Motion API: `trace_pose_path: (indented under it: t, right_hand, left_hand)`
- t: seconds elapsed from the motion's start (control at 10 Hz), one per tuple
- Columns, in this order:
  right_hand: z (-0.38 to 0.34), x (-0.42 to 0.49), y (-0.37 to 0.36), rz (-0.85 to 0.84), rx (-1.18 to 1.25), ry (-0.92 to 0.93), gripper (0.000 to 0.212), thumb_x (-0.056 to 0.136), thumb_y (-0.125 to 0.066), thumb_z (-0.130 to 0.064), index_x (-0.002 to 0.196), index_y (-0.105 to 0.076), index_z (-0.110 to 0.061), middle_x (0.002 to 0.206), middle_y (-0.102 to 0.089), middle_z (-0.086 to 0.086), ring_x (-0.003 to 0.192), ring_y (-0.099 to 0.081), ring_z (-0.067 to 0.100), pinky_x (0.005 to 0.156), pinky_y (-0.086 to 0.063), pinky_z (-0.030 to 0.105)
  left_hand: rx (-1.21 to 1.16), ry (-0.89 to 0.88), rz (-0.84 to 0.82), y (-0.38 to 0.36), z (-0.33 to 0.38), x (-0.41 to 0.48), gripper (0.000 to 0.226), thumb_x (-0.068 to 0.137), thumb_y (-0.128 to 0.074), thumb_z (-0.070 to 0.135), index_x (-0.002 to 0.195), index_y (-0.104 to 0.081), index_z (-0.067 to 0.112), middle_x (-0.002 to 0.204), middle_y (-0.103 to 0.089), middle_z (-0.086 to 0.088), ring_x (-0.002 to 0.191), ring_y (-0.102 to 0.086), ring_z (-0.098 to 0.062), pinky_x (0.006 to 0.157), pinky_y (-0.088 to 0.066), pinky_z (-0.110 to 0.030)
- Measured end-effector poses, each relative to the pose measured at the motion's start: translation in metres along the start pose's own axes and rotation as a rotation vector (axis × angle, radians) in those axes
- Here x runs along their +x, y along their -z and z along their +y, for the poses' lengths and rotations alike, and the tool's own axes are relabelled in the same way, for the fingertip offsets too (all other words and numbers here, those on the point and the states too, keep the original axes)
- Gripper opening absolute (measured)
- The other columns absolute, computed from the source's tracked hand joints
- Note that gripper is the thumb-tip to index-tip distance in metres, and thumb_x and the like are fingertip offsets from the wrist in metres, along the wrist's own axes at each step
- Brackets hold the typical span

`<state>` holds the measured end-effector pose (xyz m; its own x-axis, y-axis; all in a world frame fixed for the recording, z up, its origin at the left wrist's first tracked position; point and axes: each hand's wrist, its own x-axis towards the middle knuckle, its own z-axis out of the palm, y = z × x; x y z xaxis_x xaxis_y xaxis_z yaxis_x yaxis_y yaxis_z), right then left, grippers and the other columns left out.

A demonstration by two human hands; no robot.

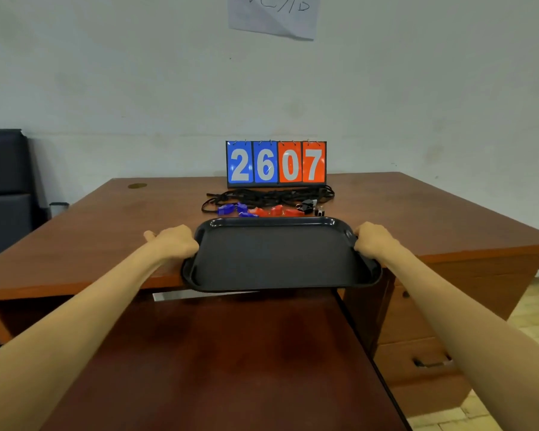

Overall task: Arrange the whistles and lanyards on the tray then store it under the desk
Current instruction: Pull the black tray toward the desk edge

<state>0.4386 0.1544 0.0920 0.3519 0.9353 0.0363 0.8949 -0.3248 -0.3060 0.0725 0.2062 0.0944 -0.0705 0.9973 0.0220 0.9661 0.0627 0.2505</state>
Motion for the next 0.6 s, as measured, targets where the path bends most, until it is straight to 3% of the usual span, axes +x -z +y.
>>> trace_pose_path:
  t: [0.3, 0.6]
  right_hand:
    - [-0.009, 0.063, -0.001, -0.035, -0.023, -0.036, 0.017, 0.091, -0.047, -0.014, 0.099, -0.062, -0.016, 0.093, -0.06, 0.007, 0.088, -0.053, 0.029, 0.097, -0.035, 0.051]
    - [-0.015, 0.057, 0.003, 0.001, 0.03, -0.044, 0.019, 0.091, -0.054, -0.024, 0.108, -0.063, -0.025, 0.1, -0.059, 0.007, 0.092, -0.051, 0.027, 0.097, -0.039, 0.049]
  left_hand:
    - [-0.026, 0.044, 0.011, -0.004, 0.016, 0.061, 0.006, 0.082, -0.05, 0.022, 0.081, -0.052, 0.016, 0.09, -0.053, -0.005, 0.087, -0.044, -0.028, 0.099, -0.032, -0.047]
    - [-0.083, 0.042, 0.014, -0.006, 0.014, 0.057, 0.02, 0.082, -0.05, 0.019, 0.062, -0.045, 0.017, 0.083, -0.052, -0.004, 0.084, -0.043, -0.025, 0.1, -0.026, -0.045]
